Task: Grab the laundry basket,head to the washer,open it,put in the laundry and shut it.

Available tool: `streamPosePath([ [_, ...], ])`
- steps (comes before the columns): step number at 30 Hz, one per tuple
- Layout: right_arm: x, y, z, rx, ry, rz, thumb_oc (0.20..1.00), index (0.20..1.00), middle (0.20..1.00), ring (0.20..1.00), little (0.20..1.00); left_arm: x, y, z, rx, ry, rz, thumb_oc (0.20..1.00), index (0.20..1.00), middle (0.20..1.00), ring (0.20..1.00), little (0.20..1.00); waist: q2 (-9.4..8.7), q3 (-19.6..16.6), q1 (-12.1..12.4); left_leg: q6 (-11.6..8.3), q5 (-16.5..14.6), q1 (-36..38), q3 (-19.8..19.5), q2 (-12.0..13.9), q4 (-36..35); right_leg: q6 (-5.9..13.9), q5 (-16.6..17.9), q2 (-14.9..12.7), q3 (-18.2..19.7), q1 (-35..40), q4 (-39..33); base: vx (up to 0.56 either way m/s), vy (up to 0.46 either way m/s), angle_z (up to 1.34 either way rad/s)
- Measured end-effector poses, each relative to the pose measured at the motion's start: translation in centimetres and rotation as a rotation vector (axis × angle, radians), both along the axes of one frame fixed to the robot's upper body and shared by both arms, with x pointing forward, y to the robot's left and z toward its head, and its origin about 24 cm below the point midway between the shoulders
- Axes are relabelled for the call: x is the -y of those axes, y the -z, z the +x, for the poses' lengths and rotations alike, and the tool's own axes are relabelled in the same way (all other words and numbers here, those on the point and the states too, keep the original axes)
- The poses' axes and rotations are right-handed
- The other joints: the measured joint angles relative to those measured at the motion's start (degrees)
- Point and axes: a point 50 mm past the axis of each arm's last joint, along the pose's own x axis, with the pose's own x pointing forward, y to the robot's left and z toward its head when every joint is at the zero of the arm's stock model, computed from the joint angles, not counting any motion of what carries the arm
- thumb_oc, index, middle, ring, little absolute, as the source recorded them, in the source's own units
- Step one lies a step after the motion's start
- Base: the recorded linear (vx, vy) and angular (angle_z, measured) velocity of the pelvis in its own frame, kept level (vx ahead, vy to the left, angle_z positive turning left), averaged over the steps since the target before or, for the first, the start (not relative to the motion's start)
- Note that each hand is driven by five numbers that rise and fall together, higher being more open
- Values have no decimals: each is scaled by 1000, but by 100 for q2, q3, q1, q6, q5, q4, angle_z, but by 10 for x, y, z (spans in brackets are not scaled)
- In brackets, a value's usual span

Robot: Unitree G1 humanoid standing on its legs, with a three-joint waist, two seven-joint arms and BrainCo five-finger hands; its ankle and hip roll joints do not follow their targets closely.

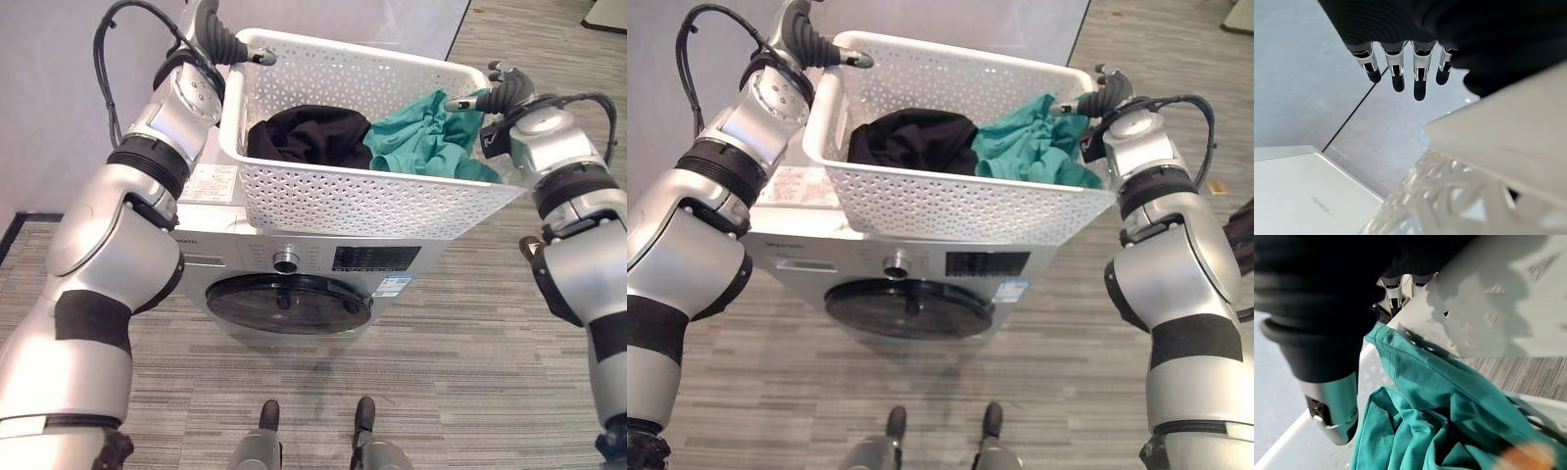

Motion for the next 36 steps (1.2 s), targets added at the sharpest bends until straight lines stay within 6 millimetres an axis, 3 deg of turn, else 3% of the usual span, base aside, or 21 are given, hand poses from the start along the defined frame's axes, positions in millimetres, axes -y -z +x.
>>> streamPosePath([
  [14, -2, -2, 0, 4, -10, -4, 1000, 1000, 1000, 1000, 1000, -17, -10, -4, 24, -32, -11, 1000, 1000, 1000, 1000, 1000, 21, -12, -1, -28, 22, 54, 0, 32, -95, -20, -12, 46, 2, 9, -10, -5, -1, -1],
  [26, -18, -37, -1, 89, -66, 32, 1000, 1000, 1000, 1000, 1000, 1, -11, -4, 48, 46, -4, 1000, 1000, 1000, 1000, 1000, 13, -31, 28, -41, 66, -287, -34, 30, -81, -27, 30, 52, -41, -295, -11, -15, 12, 2],
  [29, -12, -36, -2, 89, -46, 65, 1000, 1000, 1000, 1000, 1000, 2, -12, -4, 51, 49, -7, 1000, 1000, 1000, 1000, 1000, 12, -31, 36, -41, 67, -299, -61, 28, -91, -27, 29, 47, -73, -293, -12, 13, 23, 6],
  [36, 36, -31, -15, 62, 106, 133, 1000, 1000, 1000, 1000, 1000, 7, -15, -6, 70, 76, 0, 1000, 1000, 1000, 1000, 1000, 12, -30, 98, -18, 83, -252, -189, -58, -103, -15, 18, -35, -212, -166, -11, 34, 28, 10],
])
